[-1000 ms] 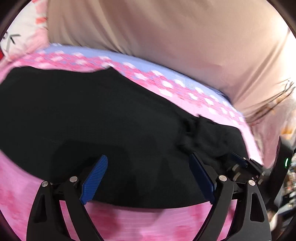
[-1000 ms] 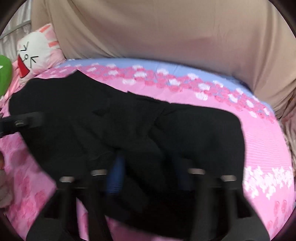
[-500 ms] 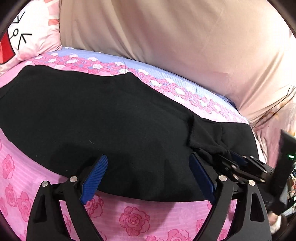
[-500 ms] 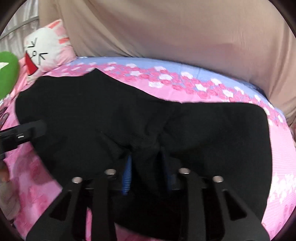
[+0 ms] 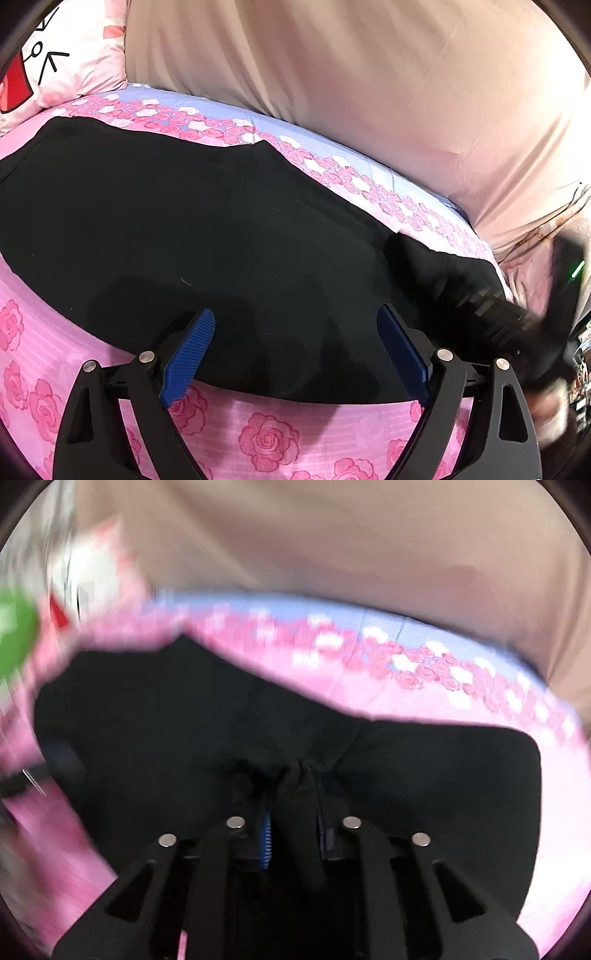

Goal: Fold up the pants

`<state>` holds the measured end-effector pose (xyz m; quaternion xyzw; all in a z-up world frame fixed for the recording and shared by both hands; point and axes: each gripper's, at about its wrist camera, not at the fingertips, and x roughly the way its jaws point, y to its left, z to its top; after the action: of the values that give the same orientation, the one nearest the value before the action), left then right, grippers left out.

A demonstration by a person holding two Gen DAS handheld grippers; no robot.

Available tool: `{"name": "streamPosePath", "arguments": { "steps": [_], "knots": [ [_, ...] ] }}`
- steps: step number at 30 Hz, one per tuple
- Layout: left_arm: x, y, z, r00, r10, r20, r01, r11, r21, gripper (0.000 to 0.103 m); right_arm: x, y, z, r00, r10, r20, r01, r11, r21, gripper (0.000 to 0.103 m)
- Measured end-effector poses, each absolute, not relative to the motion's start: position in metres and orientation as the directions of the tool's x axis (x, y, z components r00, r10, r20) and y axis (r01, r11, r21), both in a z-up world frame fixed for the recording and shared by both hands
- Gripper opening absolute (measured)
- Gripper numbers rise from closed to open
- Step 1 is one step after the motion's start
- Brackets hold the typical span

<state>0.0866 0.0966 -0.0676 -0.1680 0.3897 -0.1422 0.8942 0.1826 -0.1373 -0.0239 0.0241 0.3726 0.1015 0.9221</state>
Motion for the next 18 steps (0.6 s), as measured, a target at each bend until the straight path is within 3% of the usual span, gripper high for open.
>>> {"name": "streamPosePath", "arguments": {
  "steps": [3,6,8,9,10,13,16,18],
  "knots": [
    [0.084,0.097,-0.064,0.667,-0.394,-0.633,0.138,0.899,-0.415,0.087,0.176,-0.126,0.016,0.727,0.346,-0.593,-0.260,0.938,0.228,0.016],
    [0.080,0.104,-0.059,0.688,-0.403,-0.604,0.134,0.888,-0.440,0.087,0.183,-0.090,0.002,0.664,0.418,-0.620,-0.347,0.907,0.239,0.022],
    [0.080,0.111,-0.059,0.691,-0.416,-0.591,0.125,0.874,-0.469,0.087,0.198,-0.062,-0.051,0.565,0.375,-0.735,-0.370,0.911,0.180,0.042],
    [0.081,0.115,-0.061,0.682,-0.436,-0.587,0.123,0.860,-0.495,0.087,0.200,-0.057,-0.072,0.546,0.326,-0.772,-0.349,0.926,0.144,0.041],
    [0.083,0.120,-0.064,0.668,-0.456,-0.588,0.121,0.846,-0.518,0.087,0.186,-0.059,-0.072,0.608,0.330,-0.722,-0.355,0.927,0.125,0.042],
    [0.084,0.130,-0.069,0.653,-0.482,-0.584,0.111,0.824,-0.555,0.087,0.157,-0.079,-0.048,0.637,0.337,-0.694,-0.324,0.933,0.156,0.042],
    [0.086,0.133,-0.070,0.647,-0.503,-0.573,0.113,0.806,-0.580,0.087,0.114,-0.126,-0.012,0.724,0.306,-0.619,-0.252,0.952,0.176,0.057],
    [0.089,0.128,-0.069,0.631,-0.514,-0.581,0.115,0.803,-0.585,0.087,0.088,-0.174,0.000,0.770,0.228,-0.597,-0.145,0.972,0.185,0.060]
  ]
}}
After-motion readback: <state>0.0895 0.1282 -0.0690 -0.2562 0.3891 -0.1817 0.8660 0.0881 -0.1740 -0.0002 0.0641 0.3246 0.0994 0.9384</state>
